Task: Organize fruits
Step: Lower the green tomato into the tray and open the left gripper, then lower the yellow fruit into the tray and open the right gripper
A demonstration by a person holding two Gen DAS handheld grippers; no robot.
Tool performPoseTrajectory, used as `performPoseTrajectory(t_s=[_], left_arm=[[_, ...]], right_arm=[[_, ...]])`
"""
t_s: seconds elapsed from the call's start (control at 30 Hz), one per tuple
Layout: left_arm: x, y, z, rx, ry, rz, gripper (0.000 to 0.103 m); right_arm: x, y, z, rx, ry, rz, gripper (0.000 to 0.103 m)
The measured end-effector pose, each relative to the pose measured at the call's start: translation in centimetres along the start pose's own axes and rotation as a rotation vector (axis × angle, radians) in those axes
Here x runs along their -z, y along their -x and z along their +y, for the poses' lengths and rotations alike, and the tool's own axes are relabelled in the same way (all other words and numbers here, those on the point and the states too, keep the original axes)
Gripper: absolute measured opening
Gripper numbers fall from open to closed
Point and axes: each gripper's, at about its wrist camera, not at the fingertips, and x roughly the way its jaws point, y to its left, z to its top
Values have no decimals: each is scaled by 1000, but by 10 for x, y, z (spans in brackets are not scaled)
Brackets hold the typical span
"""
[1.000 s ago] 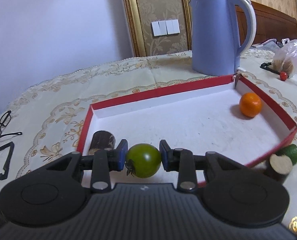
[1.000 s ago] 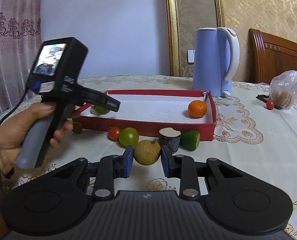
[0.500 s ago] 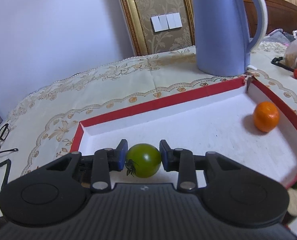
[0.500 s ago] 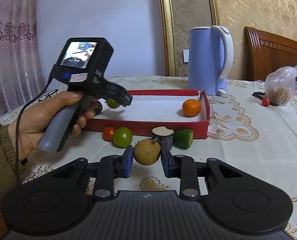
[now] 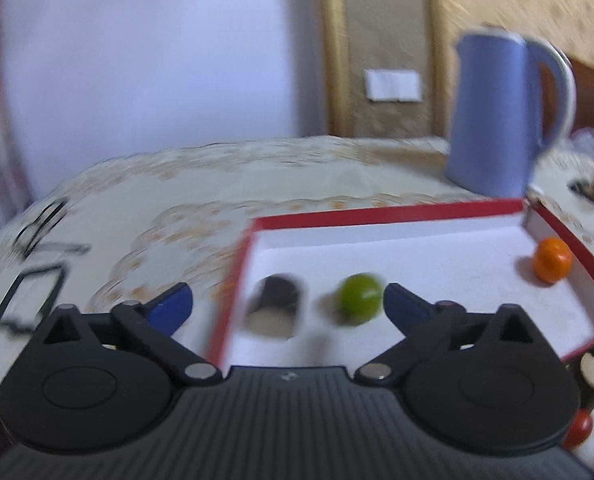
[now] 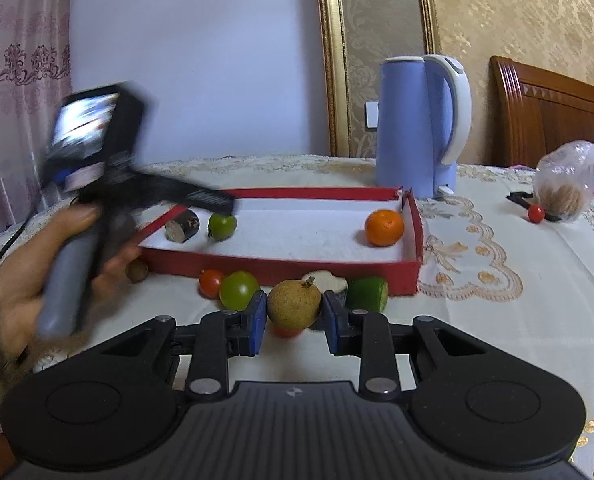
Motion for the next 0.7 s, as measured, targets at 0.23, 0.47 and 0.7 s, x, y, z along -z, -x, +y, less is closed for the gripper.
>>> performPoseTrajectory(t_s=[0.23,0.47,0.7], left_arm=[[13,5,62,6,233,-48,103],[9,14,54,-86,167,-126,103],[10,20,46,-138,118,-175,103]], right_arm=[[-22,-18,10,11,4,-4,29],[-63,-62,7,22,-52,16,29],[-91,-142,-1,101,-49,117,29]])
